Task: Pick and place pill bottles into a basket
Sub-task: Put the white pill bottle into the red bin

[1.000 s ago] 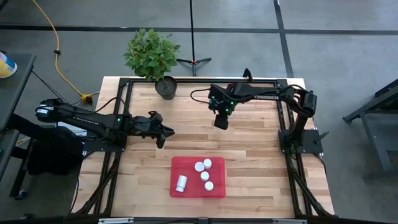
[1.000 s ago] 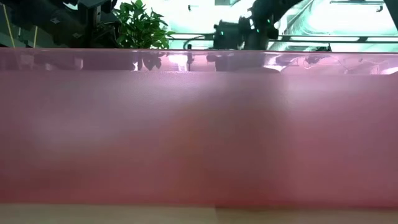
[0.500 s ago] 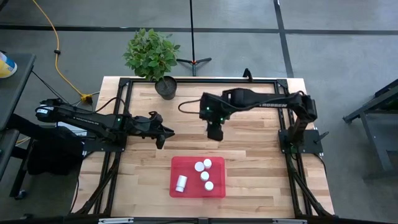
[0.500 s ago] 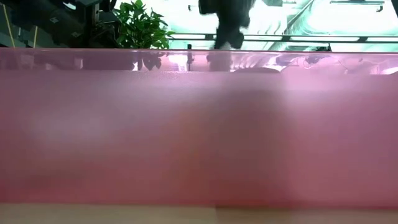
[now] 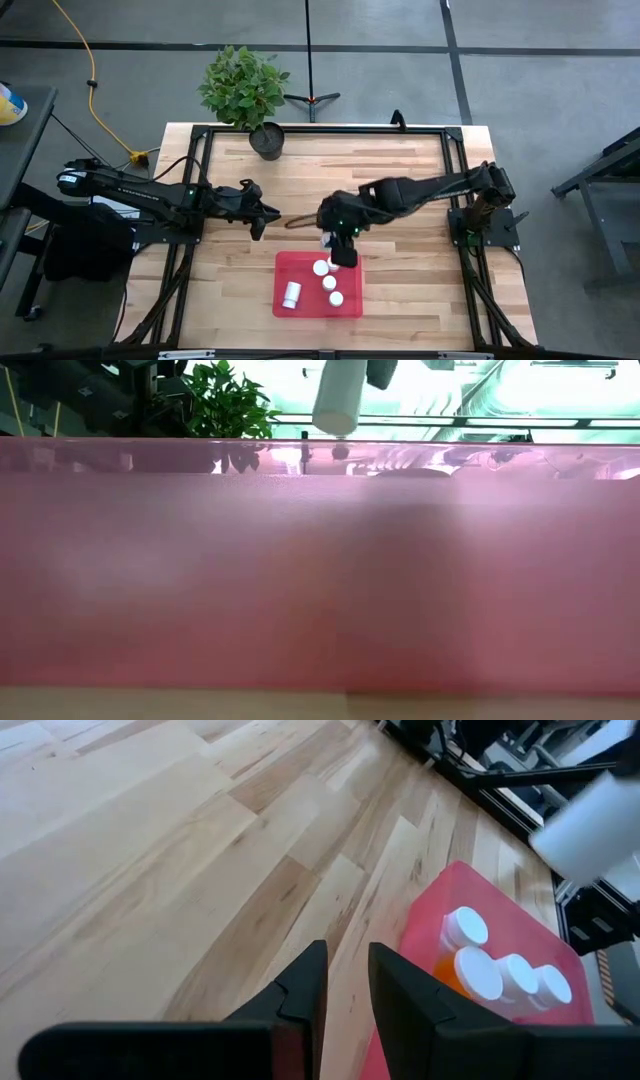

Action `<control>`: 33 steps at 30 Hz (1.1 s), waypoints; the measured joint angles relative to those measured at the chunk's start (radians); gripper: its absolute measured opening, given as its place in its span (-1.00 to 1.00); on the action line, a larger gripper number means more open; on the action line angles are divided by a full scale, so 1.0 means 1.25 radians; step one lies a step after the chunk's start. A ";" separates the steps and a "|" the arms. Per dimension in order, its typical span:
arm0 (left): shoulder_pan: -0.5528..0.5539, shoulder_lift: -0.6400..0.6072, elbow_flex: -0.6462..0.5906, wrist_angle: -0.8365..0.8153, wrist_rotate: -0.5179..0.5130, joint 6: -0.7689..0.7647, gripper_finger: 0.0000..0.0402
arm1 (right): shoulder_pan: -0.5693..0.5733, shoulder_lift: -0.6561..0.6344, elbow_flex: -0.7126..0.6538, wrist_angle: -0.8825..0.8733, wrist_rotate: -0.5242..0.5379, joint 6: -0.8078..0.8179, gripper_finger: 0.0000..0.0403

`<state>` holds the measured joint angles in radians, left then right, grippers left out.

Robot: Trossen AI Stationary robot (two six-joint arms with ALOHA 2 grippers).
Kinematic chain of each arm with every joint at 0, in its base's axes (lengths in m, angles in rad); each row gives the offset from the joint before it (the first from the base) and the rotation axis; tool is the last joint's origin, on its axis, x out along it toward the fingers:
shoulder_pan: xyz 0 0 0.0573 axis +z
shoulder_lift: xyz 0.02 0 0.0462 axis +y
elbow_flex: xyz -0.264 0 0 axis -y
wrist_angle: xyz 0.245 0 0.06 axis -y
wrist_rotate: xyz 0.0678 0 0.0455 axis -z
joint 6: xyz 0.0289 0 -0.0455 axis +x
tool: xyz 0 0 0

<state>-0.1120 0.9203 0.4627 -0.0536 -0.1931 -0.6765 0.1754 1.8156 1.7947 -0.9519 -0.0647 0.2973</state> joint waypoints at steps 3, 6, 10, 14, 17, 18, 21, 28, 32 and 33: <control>0.000 0.000 0.000 0.000 0.001 0.001 -0.45 | 0.028 0.011 0.000 0.021 0.022 0.033 -0.28; 0.000 0.000 0.000 0.001 0.002 0.001 -0.45 | 0.050 0.033 0.000 0.048 0.028 0.063 -0.28; 0.000 0.000 0.000 0.001 0.003 0.002 -0.45 | 0.074 0.076 0.000 0.073 0.028 0.086 -0.28; 0.000 0.000 0.000 0.002 0.013 0.002 -0.45 | 0.096 0.127 -0.001 0.093 0.020 0.105 -0.28; 0.000 0.000 0.000 0.001 0.025 0.002 -0.45 | 0.109 0.158 -0.001 0.122 0.005 0.120 -0.28; 0.000 0.000 0.000 0.002 0.026 0.001 -0.45 | 0.112 0.165 -0.001 0.136 -0.004 0.124 -0.28; 0.000 0.000 0.000 0.002 0.028 0.001 -0.45 | 0.122 0.185 -0.001 0.180 -0.016 0.140 -0.28; 0.000 0.000 0.000 0.004 0.029 -0.001 -0.45 | 0.130 0.212 -0.001 0.218 -0.021 0.154 -0.28; 0.000 0.000 0.000 0.004 0.029 -0.001 -0.45 | 0.129 0.233 -0.001 0.220 -0.035 0.155 -0.28; 0.000 0.000 0.000 0.004 0.029 -0.001 -0.45 | 0.129 0.239 -0.001 0.219 -0.037 0.155 -0.28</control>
<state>-0.1119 0.9203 0.4625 -0.0486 -0.1573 -0.6779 0.3363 2.1137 1.7939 -0.6776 -0.1105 0.4907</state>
